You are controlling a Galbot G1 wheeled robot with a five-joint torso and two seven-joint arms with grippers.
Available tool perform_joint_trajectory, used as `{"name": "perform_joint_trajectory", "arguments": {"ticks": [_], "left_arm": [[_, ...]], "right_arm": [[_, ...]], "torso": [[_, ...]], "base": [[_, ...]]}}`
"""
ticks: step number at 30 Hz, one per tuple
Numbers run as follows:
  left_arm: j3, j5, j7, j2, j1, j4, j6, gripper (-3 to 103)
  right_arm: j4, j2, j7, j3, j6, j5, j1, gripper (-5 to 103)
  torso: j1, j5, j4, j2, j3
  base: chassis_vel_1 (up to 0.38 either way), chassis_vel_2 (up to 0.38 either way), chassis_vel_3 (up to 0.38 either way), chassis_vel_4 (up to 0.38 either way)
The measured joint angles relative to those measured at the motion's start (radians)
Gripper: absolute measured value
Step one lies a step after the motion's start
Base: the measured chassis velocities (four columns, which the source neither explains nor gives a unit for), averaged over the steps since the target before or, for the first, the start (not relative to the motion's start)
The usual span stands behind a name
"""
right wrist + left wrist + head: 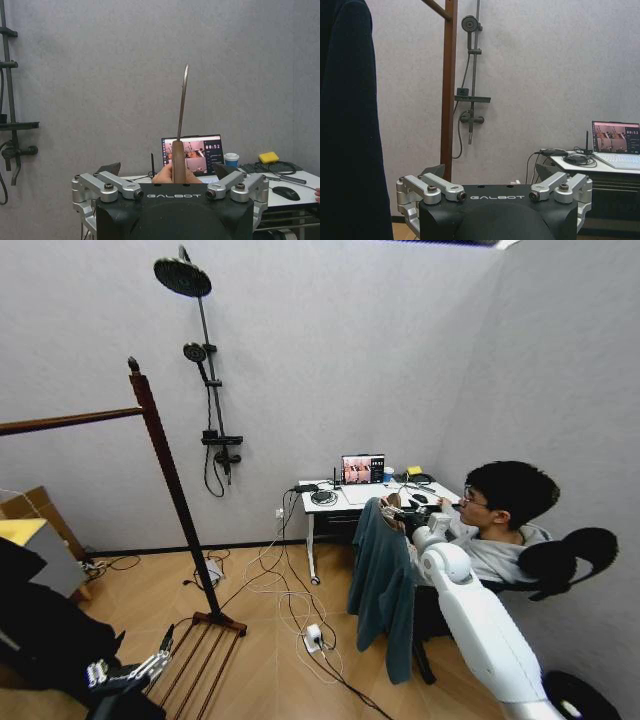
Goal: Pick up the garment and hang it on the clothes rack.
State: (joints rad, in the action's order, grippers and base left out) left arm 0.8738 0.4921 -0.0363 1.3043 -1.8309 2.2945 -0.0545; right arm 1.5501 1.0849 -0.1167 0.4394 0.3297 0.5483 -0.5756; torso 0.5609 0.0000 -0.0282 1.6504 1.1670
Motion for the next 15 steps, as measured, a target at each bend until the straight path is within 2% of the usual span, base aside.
{"name": "perform_joint_trajectory", "arguments": {"ticks": [3,5,7,8,11,12,14,15], "left_arm": [[0.000,0.000,0.000,0.000,0.000,0.000,0.000,100],[0.000,0.000,0.000,0.000,0.000,0.000,0.000,100],[0.000,0.000,0.000,0.000,0.000,0.000,0.000,100],[0.000,0.000,0.000,0.000,0.000,0.000,0.000,100],[0.000,0.000,0.000,0.000,0.000,0.000,0.000,100],[0.000,0.000,0.000,0.000,0.000,0.000,0.000,100],[0.000,0.000,0.000,0.000,0.000,0.000,0.000,100],[0.000,0.000,0.000,0.000,0.000,0.000,0.000,100]], "right_arm": [[-0.041,0.005,0.018,-0.014,-0.012,-0.018,0.020,87],[-0.046,0.005,0.022,-0.015,-0.015,-0.021,0.022,87],[-0.065,0.007,0.038,-0.017,-0.025,-0.039,0.032,77],[-0.065,0.007,0.038,-0.017,-0.025,-0.039,0.032,77],[-0.084,0.007,0.055,-0.023,-0.035,-0.049,0.041,60],[-0.084,0.007,0.055,-0.023,-0.035,-0.049,0.041,60],[-0.091,0.005,0.068,-0.026,-0.041,-0.056,0.046,49],[-0.091,0.005,0.068,-0.026,-0.041,-0.056,0.046,49]], "torso": [[0.000,0.0000,-0.0001,0.000,0.000],[0.000,0.0000,0.0000,0.000,0.000],[0.000,-0.0001,0.0000,0.000,0.000],[0.000,-0.0001,0.0000,0.000,0.000],[0.000,0.0000,0.0000,0.000,0.000],[0.000,0.0000,0.0000,0.000,0.000],[0.000,0.0000,-0.0001,0.000,0.000],[0.000,0.0000,-0.0001,0.000,0.000]], "base": [[0.000,0.000,0.000,0.000],[0.000,0.000,0.000,0.000],[0.000,0.000,0.000,0.000],[0.000,0.000,0.000,0.000],[0.000,0.000,0.000,0.000],[0.000,0.000,0.000,0.000],[0.000,0.000,0.000,0.000],[0.000,0.000,0.000,0.000]]}}
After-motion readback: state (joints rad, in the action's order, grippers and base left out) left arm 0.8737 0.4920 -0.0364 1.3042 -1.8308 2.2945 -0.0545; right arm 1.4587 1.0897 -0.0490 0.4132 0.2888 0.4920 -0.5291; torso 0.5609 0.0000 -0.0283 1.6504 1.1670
